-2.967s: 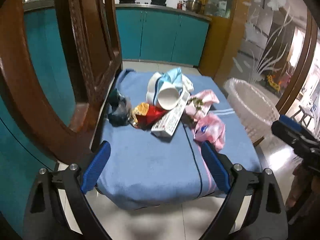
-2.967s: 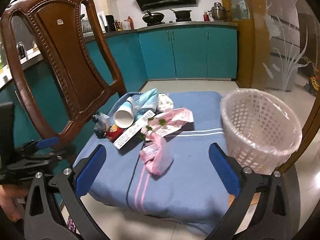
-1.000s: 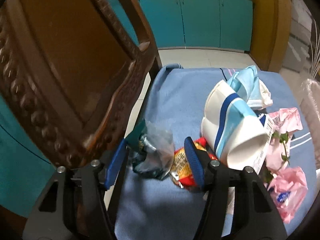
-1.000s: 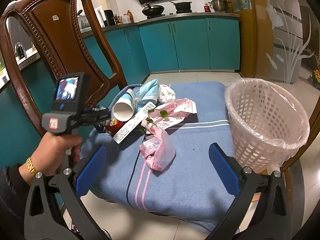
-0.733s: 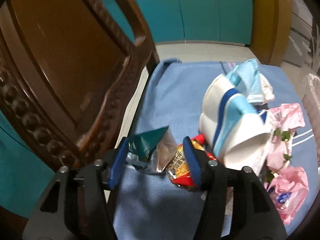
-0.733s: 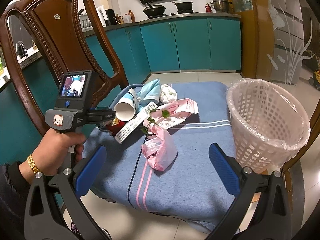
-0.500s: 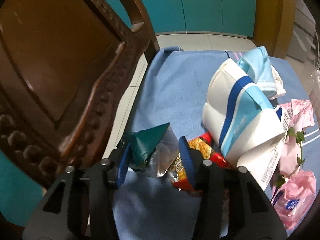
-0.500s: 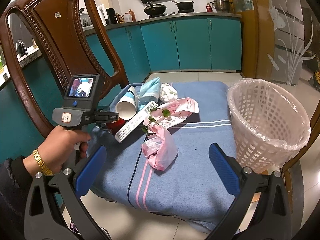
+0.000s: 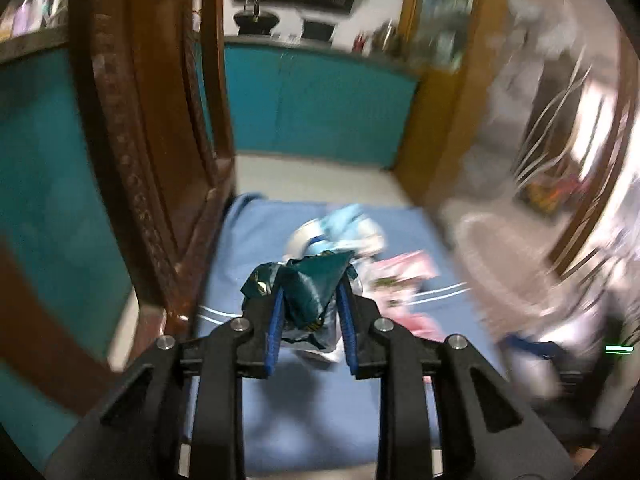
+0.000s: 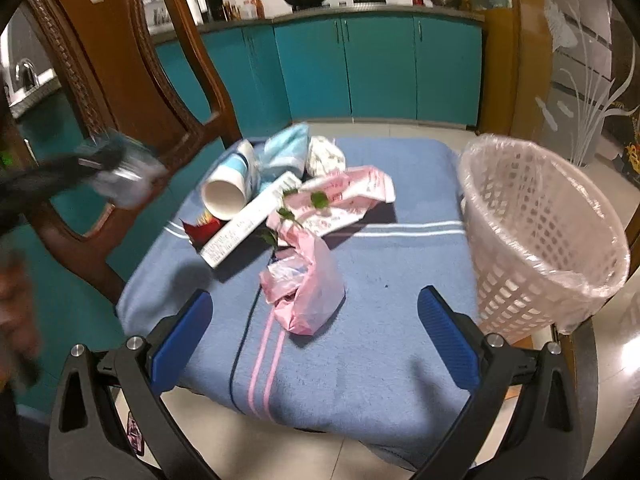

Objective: Collect trash
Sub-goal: 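Grasp the pink plastic bag with the right gripper while the left holds the green wrapper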

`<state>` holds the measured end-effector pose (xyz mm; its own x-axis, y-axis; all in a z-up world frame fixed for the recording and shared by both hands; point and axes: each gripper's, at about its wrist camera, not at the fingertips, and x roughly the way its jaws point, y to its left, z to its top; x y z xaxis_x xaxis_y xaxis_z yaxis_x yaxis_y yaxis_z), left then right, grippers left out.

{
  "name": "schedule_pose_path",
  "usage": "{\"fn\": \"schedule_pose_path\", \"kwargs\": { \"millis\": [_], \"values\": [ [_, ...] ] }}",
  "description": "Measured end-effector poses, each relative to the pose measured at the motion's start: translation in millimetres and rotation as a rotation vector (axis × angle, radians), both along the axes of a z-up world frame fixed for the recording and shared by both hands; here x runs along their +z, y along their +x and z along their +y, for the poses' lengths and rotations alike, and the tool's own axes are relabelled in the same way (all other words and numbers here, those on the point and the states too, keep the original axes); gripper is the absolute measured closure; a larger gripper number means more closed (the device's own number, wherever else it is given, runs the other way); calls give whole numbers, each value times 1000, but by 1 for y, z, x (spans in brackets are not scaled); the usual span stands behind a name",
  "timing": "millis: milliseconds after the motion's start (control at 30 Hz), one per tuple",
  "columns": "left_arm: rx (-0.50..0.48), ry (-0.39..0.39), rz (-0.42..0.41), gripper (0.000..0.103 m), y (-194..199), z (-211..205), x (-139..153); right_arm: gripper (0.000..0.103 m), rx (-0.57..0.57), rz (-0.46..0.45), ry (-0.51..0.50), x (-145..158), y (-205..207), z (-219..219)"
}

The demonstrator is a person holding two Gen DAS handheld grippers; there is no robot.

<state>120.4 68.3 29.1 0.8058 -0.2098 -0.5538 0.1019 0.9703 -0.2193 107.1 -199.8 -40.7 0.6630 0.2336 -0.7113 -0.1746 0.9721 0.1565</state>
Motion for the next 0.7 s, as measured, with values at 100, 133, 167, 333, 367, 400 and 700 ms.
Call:
{"fn": "schedule_pose_path", "kwargs": {
  "millis": [100, 133, 167, 333, 367, 400, 700],
  "values": [
    [-22, -113, -37, 77, -26, 12, 4, 3, 3, 36, -6, -17, 21, 11],
    [-30, -132, -46, 77, -33, 14, 3, 6, 1, 52, -3, -24, 28, 14],
    [-43, -140, -52, 77, -38, 12, 0, 9, 0, 81, -1, -34, 37, 14],
    [-94, -48, -54, 77, -40, -7, -11, 54, 8, 117, 7, -44, 41, 12],
    [-93, -39, -40, 77, -41, -9, -14, 55, 21, 107, 13, -36, 34, 11],
    [-88, -32, -25, 77, -43, -9, -16, 56, 24, 94, 18, -30, 29, 10],
    [-62, 5, 21, 77, -33, -18, -24, 56, 9, -105, 59, 42, -30, -25]
  ]
}}
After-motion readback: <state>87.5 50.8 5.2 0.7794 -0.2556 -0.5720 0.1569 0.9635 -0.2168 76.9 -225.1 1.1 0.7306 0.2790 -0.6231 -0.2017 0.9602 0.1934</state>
